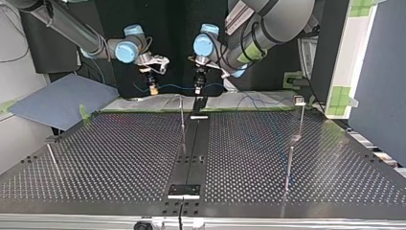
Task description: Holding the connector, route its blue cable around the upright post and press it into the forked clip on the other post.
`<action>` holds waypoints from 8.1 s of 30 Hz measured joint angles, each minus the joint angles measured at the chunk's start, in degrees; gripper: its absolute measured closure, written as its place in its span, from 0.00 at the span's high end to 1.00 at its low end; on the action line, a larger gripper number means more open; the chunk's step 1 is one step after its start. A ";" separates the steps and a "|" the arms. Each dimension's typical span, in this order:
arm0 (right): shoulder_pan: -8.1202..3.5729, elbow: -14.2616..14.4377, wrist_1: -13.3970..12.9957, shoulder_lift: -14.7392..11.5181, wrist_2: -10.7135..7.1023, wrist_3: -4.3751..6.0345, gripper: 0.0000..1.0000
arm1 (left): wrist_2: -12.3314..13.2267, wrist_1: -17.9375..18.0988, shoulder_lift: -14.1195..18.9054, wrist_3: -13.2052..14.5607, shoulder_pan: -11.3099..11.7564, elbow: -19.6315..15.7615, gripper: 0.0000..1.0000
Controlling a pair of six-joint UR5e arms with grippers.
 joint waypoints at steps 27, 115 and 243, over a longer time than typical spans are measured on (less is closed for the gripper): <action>-3.67 -1.79 2.07 0.38 -0.05 -0.32 0.00 | 0.68 -1.80 -5.21 -2.45 0.78 5.71 0.00; -10.09 -10.36 6.36 0.90 4.25 -3.29 0.00 | 4.88 -21.39 -7.77 -4.78 8.96 20.41 0.00; -9.58 -12.33 9.87 2.42 11.41 -4.27 0.00 | 11.33 -29.15 6.49 0.69 0.02 6.67 1.00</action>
